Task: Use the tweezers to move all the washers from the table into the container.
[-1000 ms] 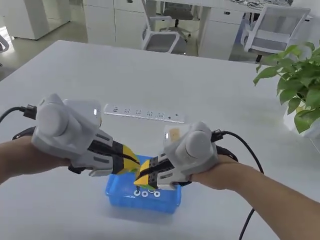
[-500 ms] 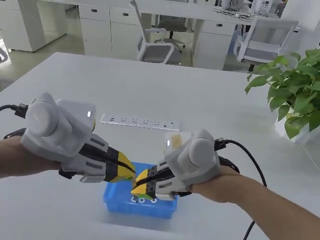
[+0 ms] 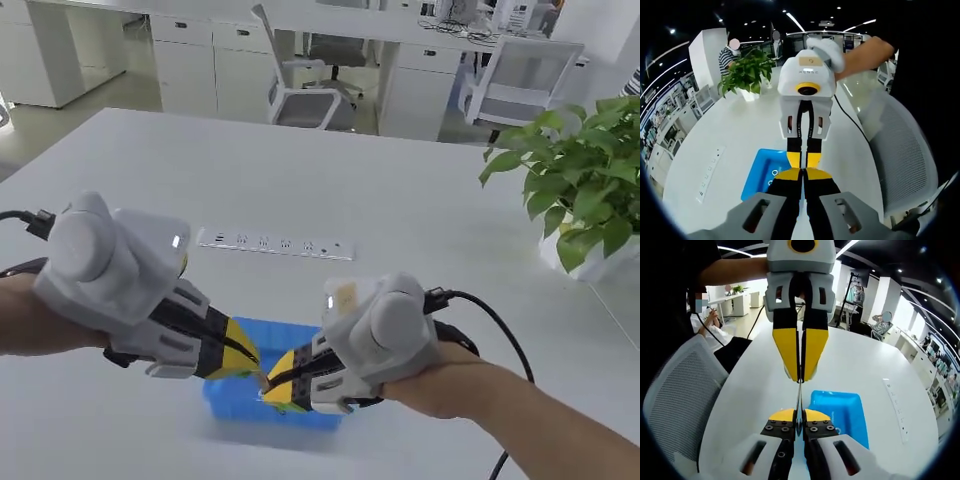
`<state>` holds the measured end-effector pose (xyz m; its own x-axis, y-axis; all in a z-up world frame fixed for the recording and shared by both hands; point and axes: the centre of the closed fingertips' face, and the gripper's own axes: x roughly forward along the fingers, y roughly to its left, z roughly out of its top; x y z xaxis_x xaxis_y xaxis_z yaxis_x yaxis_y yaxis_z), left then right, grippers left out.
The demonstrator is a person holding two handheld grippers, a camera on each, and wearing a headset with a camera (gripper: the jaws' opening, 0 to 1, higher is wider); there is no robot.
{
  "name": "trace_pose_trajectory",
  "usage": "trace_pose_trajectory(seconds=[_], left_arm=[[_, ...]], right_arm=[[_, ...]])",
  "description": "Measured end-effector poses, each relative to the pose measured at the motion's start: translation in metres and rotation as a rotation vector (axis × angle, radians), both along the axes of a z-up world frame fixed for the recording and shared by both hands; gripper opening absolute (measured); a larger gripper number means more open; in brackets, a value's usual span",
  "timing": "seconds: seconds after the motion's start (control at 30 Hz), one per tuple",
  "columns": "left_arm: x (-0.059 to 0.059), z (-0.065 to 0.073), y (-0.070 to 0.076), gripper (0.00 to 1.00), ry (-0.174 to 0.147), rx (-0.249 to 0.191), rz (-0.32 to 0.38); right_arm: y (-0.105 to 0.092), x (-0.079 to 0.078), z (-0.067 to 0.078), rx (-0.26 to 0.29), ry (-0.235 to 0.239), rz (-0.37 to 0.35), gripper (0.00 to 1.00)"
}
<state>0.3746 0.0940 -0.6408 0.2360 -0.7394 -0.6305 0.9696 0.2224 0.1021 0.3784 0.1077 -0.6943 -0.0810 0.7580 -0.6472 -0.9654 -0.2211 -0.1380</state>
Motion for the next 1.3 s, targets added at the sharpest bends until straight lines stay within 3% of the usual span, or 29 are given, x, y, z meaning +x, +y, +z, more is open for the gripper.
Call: trace_pose_trajectory(seconds=[0.37, 0.6, 0.8, 0.97, 1.3], left_arm=[[-0.017, -0.030, 0.008, 0.05, 0.033, 0.060, -0.012], [-0.021, -0.052, 0.014, 0.05, 0.043, 0.097, 0.003], [-0.025, -0.073, 0.018, 0.05, 0.056, 0.114, 0.025], [-0.026, -0.087, 0.023, 0.05, 0.055, 0.131, 0.043], [-0.033, -0.117, 0.026, 0.05, 0.100, 0.158, 0.056]], right_arm=[[-0.007, -0.013, -0.019, -0.045, -0.014, 0.009, 0.05], [-0.009, -0.017, -0.033, -0.073, -0.036, 0.003, 0.05], [-0.010, -0.021, -0.046, -0.085, -0.012, -0.013, 0.05], [-0.007, -0.022, -0.056, -0.097, -0.022, -0.018, 0.06], [-0.007, -0.031, -0.080, -0.148, -0.024, -0.018, 0.06]])
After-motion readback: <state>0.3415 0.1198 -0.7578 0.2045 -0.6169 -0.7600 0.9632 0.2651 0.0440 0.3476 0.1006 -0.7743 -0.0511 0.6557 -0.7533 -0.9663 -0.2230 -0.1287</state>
